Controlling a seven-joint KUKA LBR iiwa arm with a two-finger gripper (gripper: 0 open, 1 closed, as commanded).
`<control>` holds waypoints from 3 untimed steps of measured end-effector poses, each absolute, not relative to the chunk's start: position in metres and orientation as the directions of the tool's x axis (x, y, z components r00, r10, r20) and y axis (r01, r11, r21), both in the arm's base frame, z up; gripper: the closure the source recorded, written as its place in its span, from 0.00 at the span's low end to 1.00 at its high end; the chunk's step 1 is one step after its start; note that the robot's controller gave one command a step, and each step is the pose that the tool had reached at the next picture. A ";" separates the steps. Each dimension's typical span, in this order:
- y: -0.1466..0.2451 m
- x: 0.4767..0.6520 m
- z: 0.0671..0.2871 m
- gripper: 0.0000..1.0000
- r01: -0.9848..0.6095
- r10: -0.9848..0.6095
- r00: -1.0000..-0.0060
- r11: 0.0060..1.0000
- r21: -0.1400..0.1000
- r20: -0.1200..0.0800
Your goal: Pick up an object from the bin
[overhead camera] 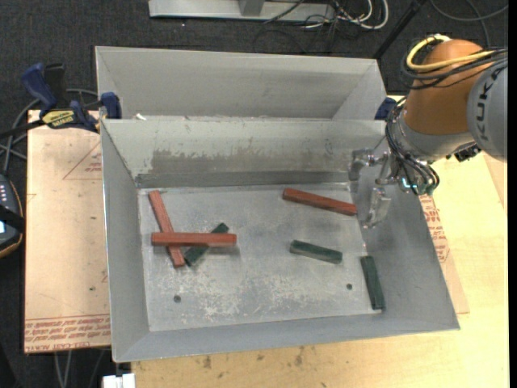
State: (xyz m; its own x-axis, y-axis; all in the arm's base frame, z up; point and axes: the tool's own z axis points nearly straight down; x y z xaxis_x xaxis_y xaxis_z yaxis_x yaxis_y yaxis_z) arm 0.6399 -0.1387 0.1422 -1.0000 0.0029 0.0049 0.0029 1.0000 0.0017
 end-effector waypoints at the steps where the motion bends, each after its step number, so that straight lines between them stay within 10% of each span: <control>1: -0.133 0.652 0.065 0.00 0.026 0.026 -1.000 1.000 0.003 0.002; 2: -0.134 0.654 0.070 1.00 0.025 0.025 -1.000 1.000 0.000 -0.003; 3: -0.067 0.637 0.239 1.00 -0.325 -0.325 -0.946 0.946 -0.003 -0.010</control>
Offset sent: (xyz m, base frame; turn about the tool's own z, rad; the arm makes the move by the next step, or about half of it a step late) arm 0.0131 0.0042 -0.0722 0.0234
